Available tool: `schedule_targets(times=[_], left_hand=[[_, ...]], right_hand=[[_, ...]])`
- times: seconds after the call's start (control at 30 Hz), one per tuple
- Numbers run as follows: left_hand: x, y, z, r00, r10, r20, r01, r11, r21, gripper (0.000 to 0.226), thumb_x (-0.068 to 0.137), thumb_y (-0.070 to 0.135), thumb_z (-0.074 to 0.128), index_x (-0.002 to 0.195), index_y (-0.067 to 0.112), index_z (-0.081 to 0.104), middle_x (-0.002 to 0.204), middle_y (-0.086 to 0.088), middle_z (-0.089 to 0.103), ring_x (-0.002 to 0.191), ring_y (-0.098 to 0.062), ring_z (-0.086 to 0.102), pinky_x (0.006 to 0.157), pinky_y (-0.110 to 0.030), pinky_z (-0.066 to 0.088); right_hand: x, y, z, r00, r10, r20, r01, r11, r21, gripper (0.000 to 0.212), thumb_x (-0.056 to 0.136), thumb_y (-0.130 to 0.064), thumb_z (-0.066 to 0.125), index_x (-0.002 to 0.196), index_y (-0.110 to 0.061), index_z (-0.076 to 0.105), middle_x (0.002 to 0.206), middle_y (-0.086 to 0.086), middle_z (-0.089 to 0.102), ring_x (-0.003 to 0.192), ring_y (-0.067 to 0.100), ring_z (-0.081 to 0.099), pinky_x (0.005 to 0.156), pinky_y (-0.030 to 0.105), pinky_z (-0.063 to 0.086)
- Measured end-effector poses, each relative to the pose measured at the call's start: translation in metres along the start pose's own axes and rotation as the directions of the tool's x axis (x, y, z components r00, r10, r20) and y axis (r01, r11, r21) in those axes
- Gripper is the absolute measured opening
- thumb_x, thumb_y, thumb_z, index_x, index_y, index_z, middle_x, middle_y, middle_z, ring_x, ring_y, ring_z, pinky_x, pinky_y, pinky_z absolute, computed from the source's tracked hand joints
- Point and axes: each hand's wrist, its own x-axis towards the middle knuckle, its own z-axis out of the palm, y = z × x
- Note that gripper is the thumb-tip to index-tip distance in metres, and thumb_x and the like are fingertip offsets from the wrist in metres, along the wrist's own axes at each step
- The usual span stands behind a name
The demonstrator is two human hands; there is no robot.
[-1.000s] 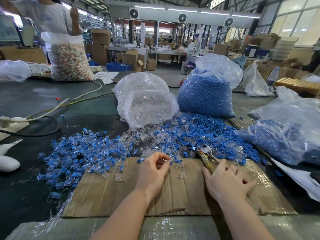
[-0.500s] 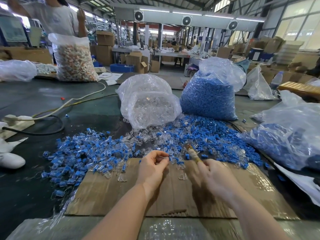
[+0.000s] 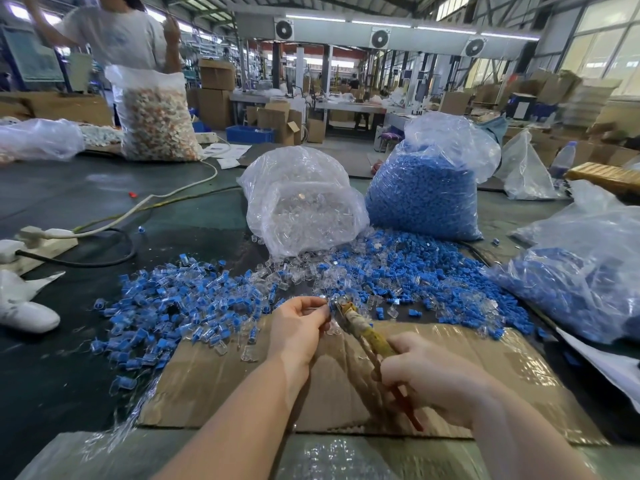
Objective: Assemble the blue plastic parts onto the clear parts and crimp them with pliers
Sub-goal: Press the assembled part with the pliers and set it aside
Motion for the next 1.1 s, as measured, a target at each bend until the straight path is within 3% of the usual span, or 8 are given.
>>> schedule_targets(times=[0.17, 0.27, 0.37, 0.67, 0.77, 0.93, 1.1], left_hand=[[-0.004, 0.007, 0.005, 0.997, 0.063, -0.039, -0.061, 0.997, 0.041, 0.010, 0.086, 0.001, 0.062, 0.094, 0.005, 0.064, 0.079, -0.011, 0.065, 0.059, -0.009, 0.058, 0.047, -0.014, 0.048], [-0.006, 0.010, 0.007, 0.995, 0.075, -0.058, -0.072, 0.996, 0.056, 0.010, 0.086, 0.002, 0.061, 0.093, 0.008, 0.064, 0.083, -0.011, 0.066, 0.064, -0.010, 0.058, 0.049, -0.013, 0.048], [-0.008, 0.011, 0.008, 0.993, 0.083, -0.081, -0.078, 0.995, 0.062, 0.010, 0.086, 0.001, 0.061, 0.090, 0.010, 0.063, 0.080, -0.008, 0.065, 0.063, -0.010, 0.057, 0.049, -0.012, 0.048], [-0.006, 0.010, 0.012, 0.992, 0.064, -0.109, -0.061, 0.998, 0.035, 0.016, 0.085, -0.002, 0.061, 0.079, 0.013, 0.061, 0.076, -0.007, 0.064, 0.066, -0.013, 0.058, 0.062, -0.022, 0.047], [-0.007, 0.008, 0.012, 0.992, 0.048, -0.113, -0.045, 0.998, 0.033, 0.013, 0.085, -0.001, 0.062, 0.084, 0.012, 0.063, 0.080, -0.008, 0.066, 0.070, -0.015, 0.060, 0.064, -0.023, 0.050], [-0.012, 0.004, 0.011, 0.995, -0.024, -0.095, 0.024, 1.000, 0.002, 0.009, 0.086, 0.000, 0.061, 0.091, 0.007, 0.064, 0.086, -0.013, 0.067, 0.077, -0.022, 0.062, 0.080, -0.040, 0.053], [-0.015, 0.010, 0.013, 0.996, -0.013, -0.090, 0.013, 1.000, 0.005, 0.010, 0.086, 0.000, 0.060, 0.087, 0.009, 0.062, 0.091, -0.018, 0.067, 0.088, -0.033, 0.065, 0.085, -0.048, 0.053]], right_hand=[[-0.002, -0.006, 0.003, 1.000, 0.002, -0.019, -0.004, 0.998, -0.066, 0.034, 0.074, 0.001, 0.048, 0.108, 0.001, 0.049, 0.089, 0.013, 0.048, 0.082, 0.025, 0.045, 0.071, 0.037, 0.033], [-0.003, -0.010, 0.003, 1.000, -0.010, -0.008, 0.010, 0.997, -0.081, 0.020, 0.078, 0.003, 0.046, 0.095, -0.006, 0.048, 0.087, 0.011, 0.049, 0.081, 0.023, 0.048, 0.071, 0.036, 0.034], [-0.003, -0.013, 0.003, 1.000, -0.024, -0.010, 0.023, 0.994, -0.107, 0.019, 0.079, 0.003, 0.046, 0.095, -0.006, 0.049, 0.087, 0.012, 0.050, 0.080, 0.023, 0.050, 0.071, 0.037, 0.035], [0.001, -0.011, 0.009, 0.993, -0.077, -0.089, 0.054, 0.971, -0.234, 0.026, 0.077, -0.002, 0.038, 0.100, -0.005, 0.048, 0.082, 0.012, 0.049, 0.072, 0.024, 0.044, 0.064, 0.037, 0.034], [0.002, -0.008, 0.010, 0.988, -0.093, -0.121, 0.058, 0.962, -0.267, 0.019, 0.081, -0.002, 0.035, 0.093, -0.009, 0.047, 0.080, 0.011, 0.049, 0.069, 0.025, 0.044, 0.062, 0.038, 0.037], [-0.002, -0.009, 0.010, 0.991, -0.088, -0.097, 0.060, 0.964, -0.258, 0.023, 0.084, 0.005, 0.035, 0.081, -0.013, 0.049, 0.067, 0.003, 0.049, 0.060, 0.017, 0.042, 0.058, 0.032, 0.038], [-0.008, -0.012, 0.006, 0.999, -0.018, -0.028, 0.012, 0.981, -0.196, 0.027, 0.077, 0.005, 0.045, 0.100, -0.007, 0.052, 0.082, 0.008, 0.050, 0.071, 0.020, 0.045, 0.057, 0.027, 0.036]])
